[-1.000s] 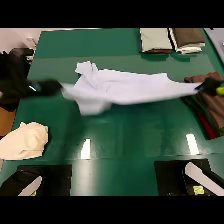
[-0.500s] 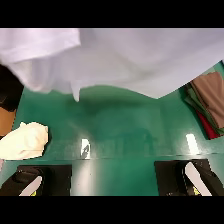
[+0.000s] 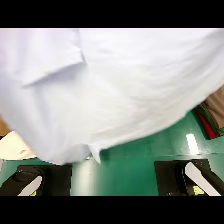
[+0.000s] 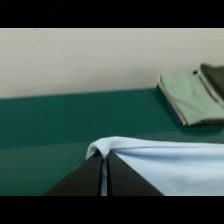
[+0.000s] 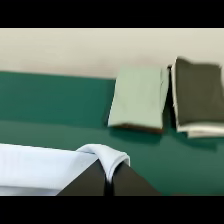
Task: Fold the shirts.
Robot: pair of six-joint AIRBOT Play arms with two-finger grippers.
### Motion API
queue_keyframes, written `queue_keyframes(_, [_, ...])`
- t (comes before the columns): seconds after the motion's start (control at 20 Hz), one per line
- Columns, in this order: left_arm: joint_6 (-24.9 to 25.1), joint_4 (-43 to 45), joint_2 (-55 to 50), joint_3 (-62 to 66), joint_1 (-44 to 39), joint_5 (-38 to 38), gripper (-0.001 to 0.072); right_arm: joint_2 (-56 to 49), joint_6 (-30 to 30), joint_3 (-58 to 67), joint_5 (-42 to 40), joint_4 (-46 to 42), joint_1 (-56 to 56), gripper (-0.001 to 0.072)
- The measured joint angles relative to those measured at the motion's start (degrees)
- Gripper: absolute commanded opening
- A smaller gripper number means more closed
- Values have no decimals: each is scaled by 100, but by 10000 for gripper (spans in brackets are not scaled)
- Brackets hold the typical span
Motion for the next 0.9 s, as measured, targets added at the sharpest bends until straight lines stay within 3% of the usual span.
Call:
queue_keyframes(0.3, [-4, 44, -1587, -1558, 0, 214, 22, -1134, 74, -1639, 120, -315, 297, 14])
queue_keyframes(0.5, [4, 13, -2885, -1873, 7, 822, 21, -2253, 87, -2446, -269, -960, 903, 13])
queue_keyframes(0.8, [26, -98, -3827, -1862, 52, 1725, 21, -3665, 284, -1943, -966, -1198, 1432, 14])
queue_keyframes(0.9, [26, -140, -3910, -1812, 129, 1672, 22, -3860, 313, -1650, -999, -1274, 1491, 14])
